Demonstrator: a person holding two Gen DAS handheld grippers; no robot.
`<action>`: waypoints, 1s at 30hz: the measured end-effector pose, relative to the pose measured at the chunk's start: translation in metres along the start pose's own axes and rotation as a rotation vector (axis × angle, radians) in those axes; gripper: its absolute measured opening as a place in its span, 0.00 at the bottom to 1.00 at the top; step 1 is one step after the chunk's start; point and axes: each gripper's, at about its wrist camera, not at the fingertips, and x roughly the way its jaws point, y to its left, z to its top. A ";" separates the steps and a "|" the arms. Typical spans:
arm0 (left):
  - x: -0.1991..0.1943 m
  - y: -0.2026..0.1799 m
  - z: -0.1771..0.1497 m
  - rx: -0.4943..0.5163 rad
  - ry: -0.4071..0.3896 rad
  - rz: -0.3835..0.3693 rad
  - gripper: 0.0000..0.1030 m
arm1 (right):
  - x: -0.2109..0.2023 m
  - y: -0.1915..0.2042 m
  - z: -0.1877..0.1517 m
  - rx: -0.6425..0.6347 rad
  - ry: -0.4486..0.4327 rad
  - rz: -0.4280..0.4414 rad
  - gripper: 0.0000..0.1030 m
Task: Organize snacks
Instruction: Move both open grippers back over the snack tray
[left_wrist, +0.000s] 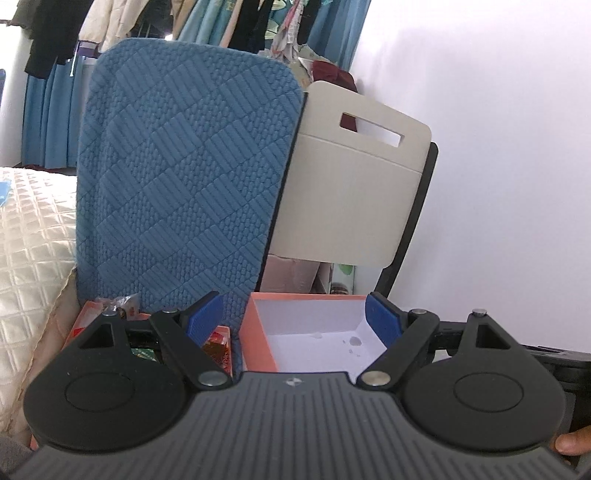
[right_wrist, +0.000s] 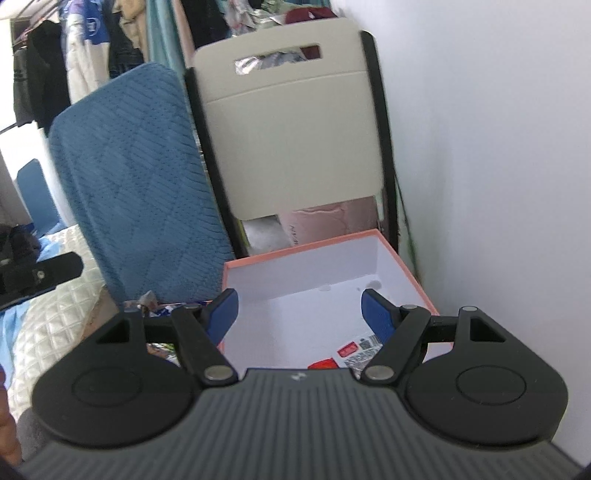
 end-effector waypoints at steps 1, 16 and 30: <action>-0.002 0.004 -0.003 -0.005 -0.001 0.000 0.85 | -0.001 0.003 -0.001 -0.004 -0.004 0.004 0.73; -0.003 0.052 -0.047 -0.020 0.001 0.008 0.85 | 0.007 0.051 -0.047 -0.092 0.003 0.071 0.73; 0.007 0.092 -0.080 -0.076 0.048 0.011 0.85 | 0.033 0.085 -0.091 -0.128 0.061 0.091 0.73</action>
